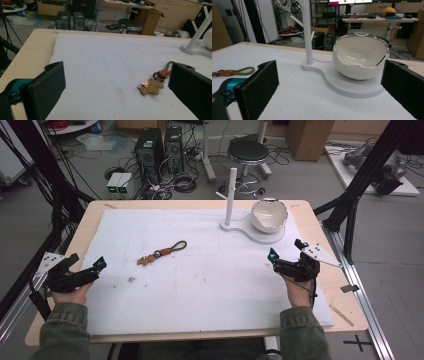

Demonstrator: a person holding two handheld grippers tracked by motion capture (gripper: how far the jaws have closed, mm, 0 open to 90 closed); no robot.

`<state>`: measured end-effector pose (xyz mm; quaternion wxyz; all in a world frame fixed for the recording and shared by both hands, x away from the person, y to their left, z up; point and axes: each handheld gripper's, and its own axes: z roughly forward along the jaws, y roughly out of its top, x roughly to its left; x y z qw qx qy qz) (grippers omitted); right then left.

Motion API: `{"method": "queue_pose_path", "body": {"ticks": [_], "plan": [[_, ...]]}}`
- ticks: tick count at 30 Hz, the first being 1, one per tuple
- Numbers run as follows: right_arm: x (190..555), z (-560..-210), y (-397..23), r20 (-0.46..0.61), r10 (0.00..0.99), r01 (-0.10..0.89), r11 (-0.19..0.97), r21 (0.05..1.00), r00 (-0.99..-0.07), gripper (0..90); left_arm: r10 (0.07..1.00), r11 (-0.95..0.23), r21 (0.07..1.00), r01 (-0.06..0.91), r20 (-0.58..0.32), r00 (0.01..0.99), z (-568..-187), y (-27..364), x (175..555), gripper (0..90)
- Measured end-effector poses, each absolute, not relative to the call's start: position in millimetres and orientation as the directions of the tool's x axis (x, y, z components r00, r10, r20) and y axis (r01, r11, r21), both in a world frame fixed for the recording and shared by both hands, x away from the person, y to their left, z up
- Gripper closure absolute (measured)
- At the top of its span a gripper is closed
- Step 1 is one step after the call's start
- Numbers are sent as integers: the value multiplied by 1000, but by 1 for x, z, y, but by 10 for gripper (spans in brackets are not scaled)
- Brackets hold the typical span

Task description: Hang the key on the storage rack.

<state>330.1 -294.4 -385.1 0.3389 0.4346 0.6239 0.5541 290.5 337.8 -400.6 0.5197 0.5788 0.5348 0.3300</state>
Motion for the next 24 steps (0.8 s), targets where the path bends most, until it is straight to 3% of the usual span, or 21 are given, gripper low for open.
{"method": "queue_pose_path", "body": {"ticks": [24], "plan": [[328, -389, -293, 61, 917, 172, 9, 985, -395, 5, 965, 82, 948, 308, -153, 215, -399, 340, 293, 17]]}}
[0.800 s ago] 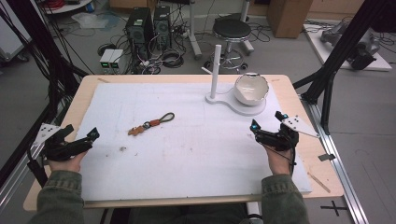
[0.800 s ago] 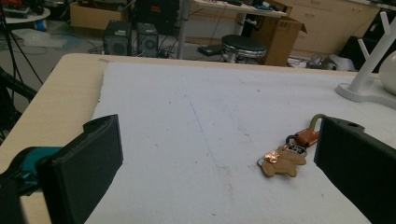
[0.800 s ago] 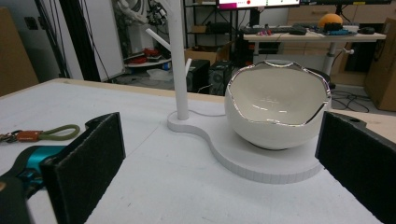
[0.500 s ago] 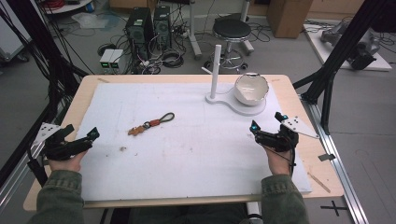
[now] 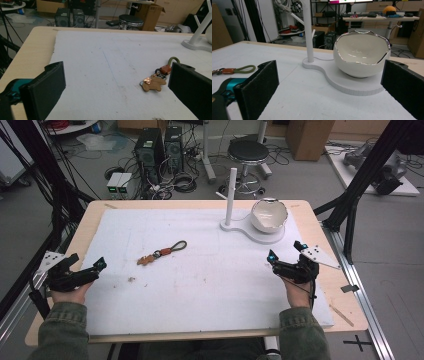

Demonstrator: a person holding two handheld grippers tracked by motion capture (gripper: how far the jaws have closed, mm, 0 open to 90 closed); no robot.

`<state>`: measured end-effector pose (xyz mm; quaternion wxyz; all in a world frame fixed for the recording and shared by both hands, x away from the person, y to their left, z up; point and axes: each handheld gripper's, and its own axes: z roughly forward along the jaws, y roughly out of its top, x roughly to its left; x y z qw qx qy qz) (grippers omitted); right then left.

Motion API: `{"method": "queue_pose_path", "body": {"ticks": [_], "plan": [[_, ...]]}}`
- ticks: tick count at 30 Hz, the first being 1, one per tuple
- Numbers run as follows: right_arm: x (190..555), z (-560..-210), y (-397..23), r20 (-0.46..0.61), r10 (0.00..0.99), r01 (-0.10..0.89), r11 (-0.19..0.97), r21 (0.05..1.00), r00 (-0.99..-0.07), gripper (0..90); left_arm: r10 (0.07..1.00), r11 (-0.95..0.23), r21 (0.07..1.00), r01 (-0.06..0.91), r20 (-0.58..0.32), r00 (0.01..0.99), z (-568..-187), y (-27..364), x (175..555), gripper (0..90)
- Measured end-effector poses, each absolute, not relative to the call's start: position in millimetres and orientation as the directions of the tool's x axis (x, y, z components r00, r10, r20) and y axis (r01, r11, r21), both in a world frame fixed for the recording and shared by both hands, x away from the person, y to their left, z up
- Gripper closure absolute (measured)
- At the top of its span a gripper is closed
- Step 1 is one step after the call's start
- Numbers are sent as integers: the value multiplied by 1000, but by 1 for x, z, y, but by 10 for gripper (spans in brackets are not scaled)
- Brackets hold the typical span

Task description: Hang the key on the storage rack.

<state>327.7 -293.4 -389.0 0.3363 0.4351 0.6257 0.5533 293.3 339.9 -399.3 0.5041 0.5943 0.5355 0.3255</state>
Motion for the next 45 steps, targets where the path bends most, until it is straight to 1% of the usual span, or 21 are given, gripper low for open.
{"method": "queue_pose_path", "body": {"ticks": [5, 8, 9, 12, 14, 16, 22, 29, 31, 37, 45], "plan": [[325, -389, -293, 62, 918, 175, 9, 985, -393, 5, 963, 77, 943, 323, -154, 219, -398, 339, 294, 17], [325, -390, -292, 61, 915, 177, 11, 984, -398, 5, 962, 60, 942, 331, -143, 232, -396, 336, 296, 17], [325, -390, -291, 59, 916, 180, 15, 984, -397, 5, 962, 34, 940, 340, -122, 243, -394, 334, 299, 17], [326, -391, -291, 56, 913, 181, 19, 983, -404, 5, 961, 12, 938, 346, -106, 254, -389, 333, 302, 17], [325, -391, -290, 60, 912, 185, 17, 983, -406, 5, 961, 12, 936, 351, -108, 256, -388, 332, 304, 17], [325, -391, -290, 56, 913, 183, 21, 983, -403, 5, 958, -12, 929, 371, -96, 271, -384, 330, 309, 17], [325, -392, -291, 53, 913, 178, 21, 984, -404, 5, 948, -61, 923, 381, -66, 311, -375, 322, 318, 17], [325, -392, -291, 53, 914, 177, 21, 984, -403, 5, 937, -89, 915, 393, -57, 346, -367, 315, 327, 17], [325, -392, -291, 57, 913, 181, 18, 983, -404, 5, 931, -121, 907, 402, -36, 362, -364, 310, 332, 17], [325, -392, -291, 55, 913, 179, 20, 984, -404, 5, 924, -142, 903, 404, -25, 381, -355, 303, 341, 17], [324, -392, -292, 61, 911, 183, 16, 983, -408, 5, 902, -191, 888, 419, -10, 432, -347, 292, 354, 17]]}}
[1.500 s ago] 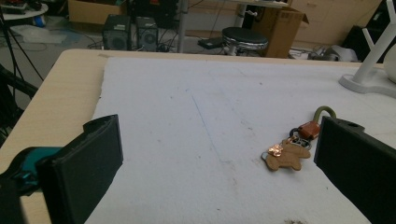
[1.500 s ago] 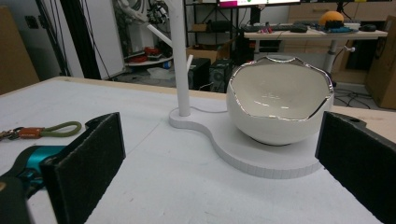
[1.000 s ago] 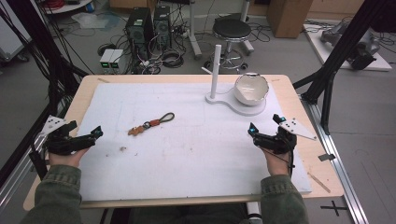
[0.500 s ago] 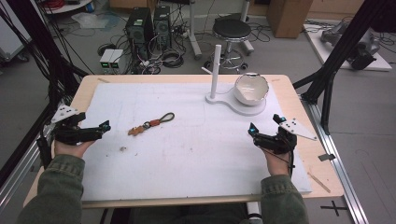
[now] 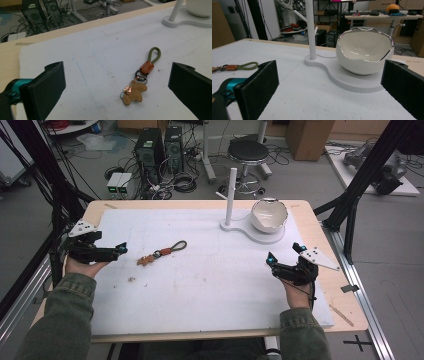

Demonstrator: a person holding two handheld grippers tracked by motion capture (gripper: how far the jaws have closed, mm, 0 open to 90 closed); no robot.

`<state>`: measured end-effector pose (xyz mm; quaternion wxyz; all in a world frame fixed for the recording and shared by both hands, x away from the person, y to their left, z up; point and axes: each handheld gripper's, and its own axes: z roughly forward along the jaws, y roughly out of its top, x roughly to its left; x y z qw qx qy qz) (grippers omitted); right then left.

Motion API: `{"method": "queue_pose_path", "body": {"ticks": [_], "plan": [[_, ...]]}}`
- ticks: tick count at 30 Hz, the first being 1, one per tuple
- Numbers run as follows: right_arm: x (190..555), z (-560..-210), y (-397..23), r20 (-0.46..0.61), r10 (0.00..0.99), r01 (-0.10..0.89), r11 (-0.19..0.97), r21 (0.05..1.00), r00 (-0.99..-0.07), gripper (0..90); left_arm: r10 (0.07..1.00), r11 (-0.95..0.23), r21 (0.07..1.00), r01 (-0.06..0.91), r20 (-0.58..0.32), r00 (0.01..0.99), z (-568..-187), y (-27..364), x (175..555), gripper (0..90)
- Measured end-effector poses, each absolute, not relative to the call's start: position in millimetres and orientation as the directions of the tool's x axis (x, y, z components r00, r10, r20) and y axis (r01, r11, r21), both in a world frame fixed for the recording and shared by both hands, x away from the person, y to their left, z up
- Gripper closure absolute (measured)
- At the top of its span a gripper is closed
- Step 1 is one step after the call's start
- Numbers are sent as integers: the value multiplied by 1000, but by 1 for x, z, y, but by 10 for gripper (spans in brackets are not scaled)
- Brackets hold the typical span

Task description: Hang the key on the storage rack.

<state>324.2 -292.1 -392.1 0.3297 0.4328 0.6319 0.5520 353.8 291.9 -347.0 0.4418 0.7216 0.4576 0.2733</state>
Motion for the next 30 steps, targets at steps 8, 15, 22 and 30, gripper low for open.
{"method": "queue_pose_path", "body": {"ticks": [8, 15, 22, 30], "plan": [[324, -393, -291, 61, 911, 190, 20, 982, -408, 5, 889, -208, 881, 425, -11, 458, -342, 283, 363, 17], [324, -393, -292, 56, 912, 190, 24, 981, -405, 5, 881, -219, 873, 436, -15, 472, -341, 279, 370, 17], [324, -393, -291, 60, 912, 191, 20, 981, -406, 5, 846, -243, 865, 440, -33, 532, -333, 264, 376, 17], [324, -393, -292, 60, 911, 187, 19, 982, -408, 5, 802, -348, 819, 456, 9, 597, -324, 243, 396, 17]]}}
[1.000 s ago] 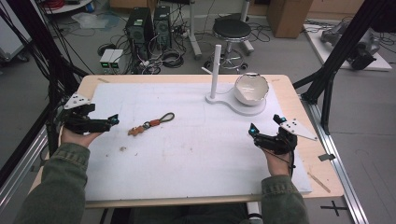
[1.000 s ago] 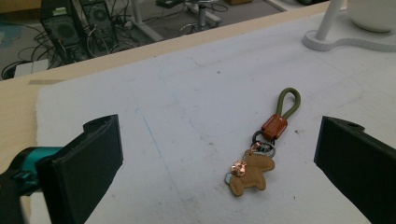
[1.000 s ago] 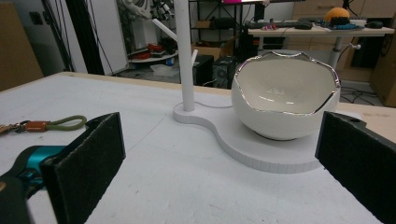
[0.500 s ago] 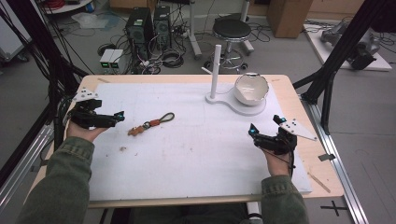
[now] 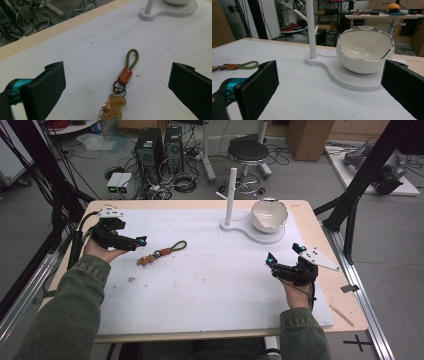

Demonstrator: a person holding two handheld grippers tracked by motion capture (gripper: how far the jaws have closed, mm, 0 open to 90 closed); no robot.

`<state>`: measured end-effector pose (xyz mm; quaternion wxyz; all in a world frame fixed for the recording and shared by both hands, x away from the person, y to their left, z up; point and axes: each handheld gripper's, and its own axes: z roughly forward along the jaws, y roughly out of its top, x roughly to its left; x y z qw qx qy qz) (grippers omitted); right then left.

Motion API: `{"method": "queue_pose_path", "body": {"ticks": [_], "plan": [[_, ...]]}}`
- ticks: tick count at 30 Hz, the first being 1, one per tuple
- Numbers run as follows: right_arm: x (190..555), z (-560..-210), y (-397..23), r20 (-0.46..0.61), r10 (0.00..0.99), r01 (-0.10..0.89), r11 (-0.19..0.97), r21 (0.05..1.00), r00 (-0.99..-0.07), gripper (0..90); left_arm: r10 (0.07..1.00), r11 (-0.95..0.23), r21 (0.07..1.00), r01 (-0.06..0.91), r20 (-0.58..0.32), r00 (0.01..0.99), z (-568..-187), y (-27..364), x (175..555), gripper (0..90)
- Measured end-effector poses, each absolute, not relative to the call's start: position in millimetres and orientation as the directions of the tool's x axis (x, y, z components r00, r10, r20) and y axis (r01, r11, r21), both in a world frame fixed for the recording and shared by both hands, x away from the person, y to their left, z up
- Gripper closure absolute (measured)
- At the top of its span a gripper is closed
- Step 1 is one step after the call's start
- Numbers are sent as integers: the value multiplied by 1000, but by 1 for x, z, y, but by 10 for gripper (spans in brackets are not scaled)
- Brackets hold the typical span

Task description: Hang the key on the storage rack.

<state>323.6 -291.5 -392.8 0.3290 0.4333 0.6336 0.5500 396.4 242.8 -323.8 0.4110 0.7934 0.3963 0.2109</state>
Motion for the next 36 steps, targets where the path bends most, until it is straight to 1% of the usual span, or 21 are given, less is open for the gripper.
{"method": "queue_pose_path", "body": {"ticks": [4, 9, 17, 20, 22, 27, 36], "plan": [[324, -393, -293, 57, 911, 182, 20, 983, -408, 5, 788, -371, 810, 453, 16, 616, -321, 237, 403, 17], [323, -393, -294, 67, 911, 183, 10, 983, -407, 5, 752, -429, 785, 447, 37, 658, -319, 225, 412, 17], [324, -394, -295, 58, 909, 181, 20, 983, -414, 5, 738, -440, 768, 465, 14, 674, -329, 218, 423, 17], [324, -393, -294, 61, 909, 182, 16, 983, -413, 5, 733, -461, 755, 466, 28, 680, -332, 215, 426, 17], [324, -394, -294, 63, 908, 183, 15, 983, -414, 5, 724, -495, 740, 456, 61, 687, -332, 210, 428, 17], [323, -393, -295, 66, 908, 180, 10, 984, -413, 5, 697, -526, 729, 438, 75, 713, -332, 197, 434, 24], [323, -393, -295, 70, 907, 180, 6, 984, -416, 5, 680, -562, 684, 466, 61, 731, -353, 193, 449, 25]]}}
